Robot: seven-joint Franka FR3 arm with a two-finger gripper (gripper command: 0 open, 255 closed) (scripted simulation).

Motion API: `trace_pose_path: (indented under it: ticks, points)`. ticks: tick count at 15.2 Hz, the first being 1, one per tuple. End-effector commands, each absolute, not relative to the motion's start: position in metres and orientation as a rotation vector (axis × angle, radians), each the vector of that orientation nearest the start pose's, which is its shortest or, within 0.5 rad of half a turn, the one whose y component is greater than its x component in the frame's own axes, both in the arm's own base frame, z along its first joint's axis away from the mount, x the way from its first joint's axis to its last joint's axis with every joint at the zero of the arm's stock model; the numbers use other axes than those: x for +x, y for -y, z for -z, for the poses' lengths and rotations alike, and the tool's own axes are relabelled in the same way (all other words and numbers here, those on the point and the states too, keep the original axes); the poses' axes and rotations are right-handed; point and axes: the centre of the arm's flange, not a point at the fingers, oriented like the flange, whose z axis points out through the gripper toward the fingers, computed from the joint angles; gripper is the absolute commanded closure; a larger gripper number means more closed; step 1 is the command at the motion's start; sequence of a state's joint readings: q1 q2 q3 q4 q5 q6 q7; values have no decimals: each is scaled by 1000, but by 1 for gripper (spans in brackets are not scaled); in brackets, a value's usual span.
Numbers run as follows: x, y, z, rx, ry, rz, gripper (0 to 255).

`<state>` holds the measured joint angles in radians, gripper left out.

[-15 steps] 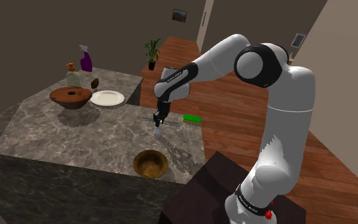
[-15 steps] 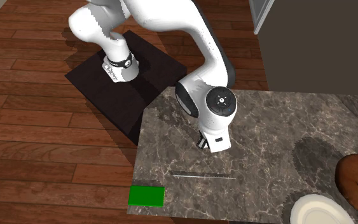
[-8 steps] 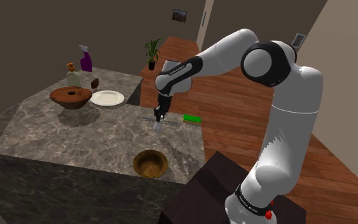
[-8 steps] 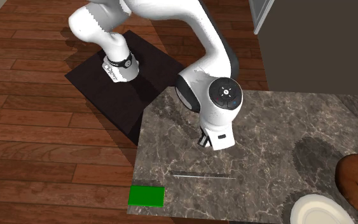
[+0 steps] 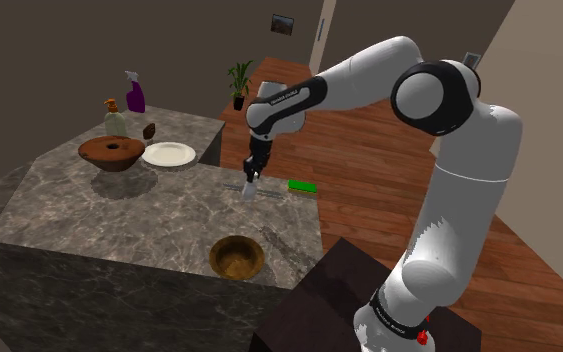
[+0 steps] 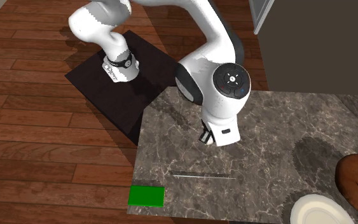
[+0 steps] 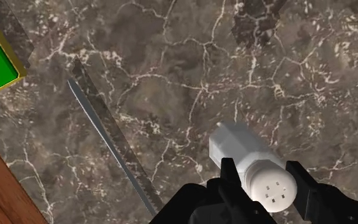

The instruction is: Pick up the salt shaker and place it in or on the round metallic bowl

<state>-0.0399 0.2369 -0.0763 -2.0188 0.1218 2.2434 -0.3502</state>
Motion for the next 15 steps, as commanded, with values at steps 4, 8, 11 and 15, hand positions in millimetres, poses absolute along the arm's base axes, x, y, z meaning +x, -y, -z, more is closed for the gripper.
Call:
trace_pose_path:
  ticks: [4, 8, 11, 15]
  points:
    - [587, 64, -360, -3054, 244, 10, 255]
    - [579, 54, -373, -3054, 244, 10, 255]
    - [555, 23, -379, -3054, 244, 10, 255]
    - [523, -18, -387, -3054, 244, 10, 255]
